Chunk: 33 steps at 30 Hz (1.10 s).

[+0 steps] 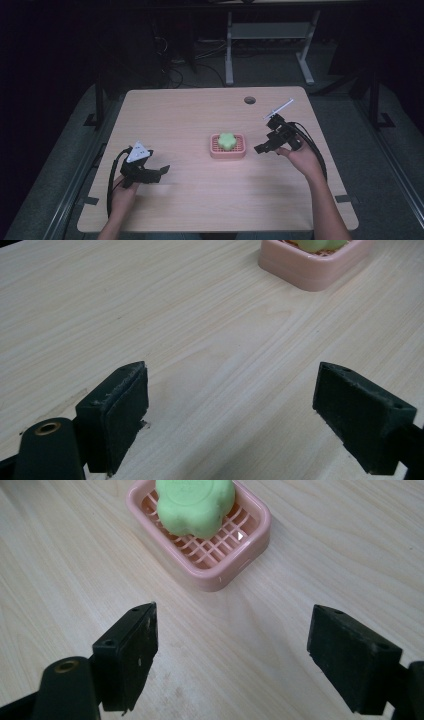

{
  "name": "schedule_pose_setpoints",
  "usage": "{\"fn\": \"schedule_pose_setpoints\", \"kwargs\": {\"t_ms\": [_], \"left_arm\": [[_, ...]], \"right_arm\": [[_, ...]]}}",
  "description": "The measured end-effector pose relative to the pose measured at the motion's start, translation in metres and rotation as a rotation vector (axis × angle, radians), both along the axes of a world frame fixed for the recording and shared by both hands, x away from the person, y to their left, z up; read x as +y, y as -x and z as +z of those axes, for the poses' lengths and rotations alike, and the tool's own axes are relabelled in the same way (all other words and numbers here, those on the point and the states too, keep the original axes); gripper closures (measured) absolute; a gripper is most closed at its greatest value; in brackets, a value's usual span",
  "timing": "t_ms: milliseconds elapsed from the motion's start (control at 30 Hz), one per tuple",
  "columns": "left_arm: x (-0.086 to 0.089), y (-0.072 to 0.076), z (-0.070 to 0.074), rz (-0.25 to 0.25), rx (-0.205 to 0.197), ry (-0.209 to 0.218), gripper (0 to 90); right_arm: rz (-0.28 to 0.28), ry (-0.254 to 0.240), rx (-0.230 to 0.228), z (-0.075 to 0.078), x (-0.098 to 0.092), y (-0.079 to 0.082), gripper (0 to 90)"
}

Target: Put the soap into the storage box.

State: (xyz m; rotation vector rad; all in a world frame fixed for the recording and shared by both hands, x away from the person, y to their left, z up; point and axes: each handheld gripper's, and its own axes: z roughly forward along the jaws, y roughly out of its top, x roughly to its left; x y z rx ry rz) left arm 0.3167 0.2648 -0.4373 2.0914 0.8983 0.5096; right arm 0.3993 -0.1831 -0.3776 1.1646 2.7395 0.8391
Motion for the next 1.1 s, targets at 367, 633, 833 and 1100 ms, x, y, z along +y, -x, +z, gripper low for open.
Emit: {"fn": "schedule_pose_setpoints", "kwargs": {"t_ms": [367,633,833,1100], "left_arm": [[-0.001,0.0,-0.001,-0.002,0.0,-0.004,14.4],[-0.001,0.0,-0.001,-0.004,-0.003,-0.006,14.4],[-0.001,0.0,-0.001,-0.004,-0.002,-0.004,14.4],[-0.002,0.0,-0.001,-0.006,0.002,-0.007,14.4]], "right_arm": [[-0.01,-0.005,-0.003,-0.004,-0.013,0.01,19.8],[-0.036,-0.017,-0.011,-0.006,-0.027,0.021,20.1],[-0.047,-0.013,-0.003,-0.012,-0.032,0.028,20.1],[-0.054,-0.022,-0.004,-0.023,-0.041,0.04,20.1]]}}
